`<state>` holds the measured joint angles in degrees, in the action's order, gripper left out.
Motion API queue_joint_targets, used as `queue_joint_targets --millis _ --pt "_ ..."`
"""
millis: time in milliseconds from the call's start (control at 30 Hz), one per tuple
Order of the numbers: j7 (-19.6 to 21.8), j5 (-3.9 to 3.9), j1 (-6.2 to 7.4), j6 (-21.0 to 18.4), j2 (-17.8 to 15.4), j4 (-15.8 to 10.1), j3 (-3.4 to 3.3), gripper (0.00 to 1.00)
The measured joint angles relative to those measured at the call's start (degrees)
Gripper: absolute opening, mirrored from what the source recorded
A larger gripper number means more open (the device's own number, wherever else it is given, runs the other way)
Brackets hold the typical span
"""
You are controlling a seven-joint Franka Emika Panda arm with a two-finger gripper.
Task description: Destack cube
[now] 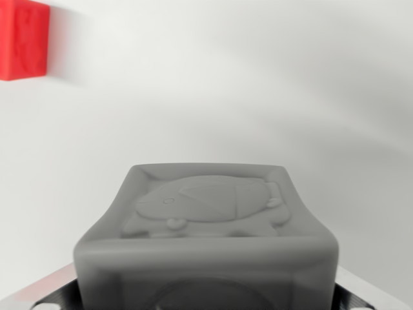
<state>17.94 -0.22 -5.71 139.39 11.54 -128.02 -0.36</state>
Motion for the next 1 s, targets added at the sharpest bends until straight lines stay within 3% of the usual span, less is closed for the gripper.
queue_joint_targets --millis 1000 --pt "-9.8 0.37 -5.08 0.9 1.7 0.8 -0.94 0.00"
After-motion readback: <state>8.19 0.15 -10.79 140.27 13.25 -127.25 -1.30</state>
